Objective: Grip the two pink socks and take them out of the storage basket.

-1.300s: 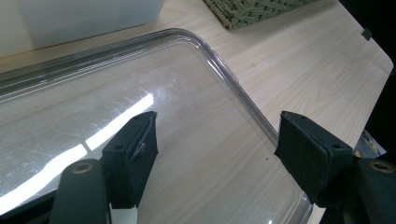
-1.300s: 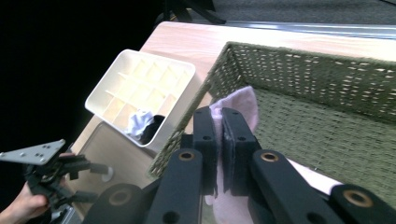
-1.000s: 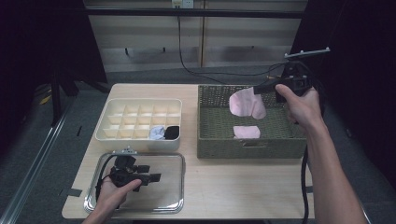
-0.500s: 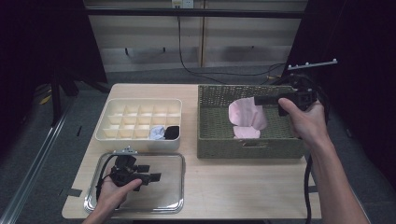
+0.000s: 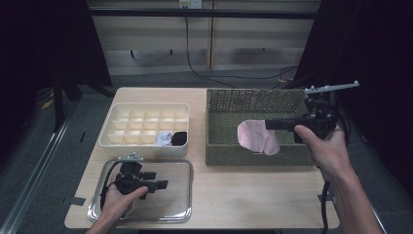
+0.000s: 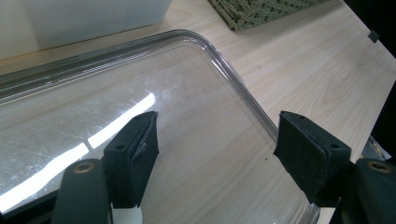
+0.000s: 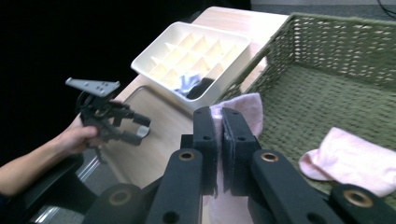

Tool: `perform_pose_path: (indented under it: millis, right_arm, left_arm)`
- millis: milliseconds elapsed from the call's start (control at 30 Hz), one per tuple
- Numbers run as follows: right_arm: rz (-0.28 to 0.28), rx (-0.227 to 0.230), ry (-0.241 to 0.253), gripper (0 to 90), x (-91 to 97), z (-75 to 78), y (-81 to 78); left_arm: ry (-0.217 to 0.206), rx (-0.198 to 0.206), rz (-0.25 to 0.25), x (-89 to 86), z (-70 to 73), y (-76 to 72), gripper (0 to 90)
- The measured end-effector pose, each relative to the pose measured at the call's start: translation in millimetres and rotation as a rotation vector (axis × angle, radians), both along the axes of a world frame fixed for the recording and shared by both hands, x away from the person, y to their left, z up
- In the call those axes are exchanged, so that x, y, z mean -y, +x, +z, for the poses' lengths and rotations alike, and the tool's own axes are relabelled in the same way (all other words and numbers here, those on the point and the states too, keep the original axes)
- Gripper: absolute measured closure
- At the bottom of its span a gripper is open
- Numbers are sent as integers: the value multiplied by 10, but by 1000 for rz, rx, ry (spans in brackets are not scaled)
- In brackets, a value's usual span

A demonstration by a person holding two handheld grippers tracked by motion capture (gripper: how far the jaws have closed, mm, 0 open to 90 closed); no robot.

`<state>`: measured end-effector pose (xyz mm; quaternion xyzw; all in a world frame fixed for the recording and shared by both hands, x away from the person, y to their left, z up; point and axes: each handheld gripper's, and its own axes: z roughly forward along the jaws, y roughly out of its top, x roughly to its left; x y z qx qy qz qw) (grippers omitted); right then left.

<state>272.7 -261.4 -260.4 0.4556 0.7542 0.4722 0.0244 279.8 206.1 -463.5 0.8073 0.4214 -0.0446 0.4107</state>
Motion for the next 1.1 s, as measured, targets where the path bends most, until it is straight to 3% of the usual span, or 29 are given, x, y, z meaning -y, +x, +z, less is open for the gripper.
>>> perform_pose_path:
  millis: [367,700,833,900,1000,1100]
  right_arm:
    - [32,-49,3,854,-67,-356,-264]
    - [37,-77,33,854,-111,-681,-393]
    - [47,-99,37,854,-154,-827,-414]
    - [46,-110,38,854,-166,-866,-414]
    - [52,-131,46,854,-196,-993,-419]
    - [52,-151,66,854,-224,-1143,-433]
  left_arm:
    - [-15,14,22,8,46,30,304]
    - [7,32,19,124,118,24,349]
    - [43,76,0,223,154,6,345]
    - [29,69,-11,239,161,6,335]
    - [40,79,-44,300,188,-11,324]
    - [20,48,-88,392,210,26,305]
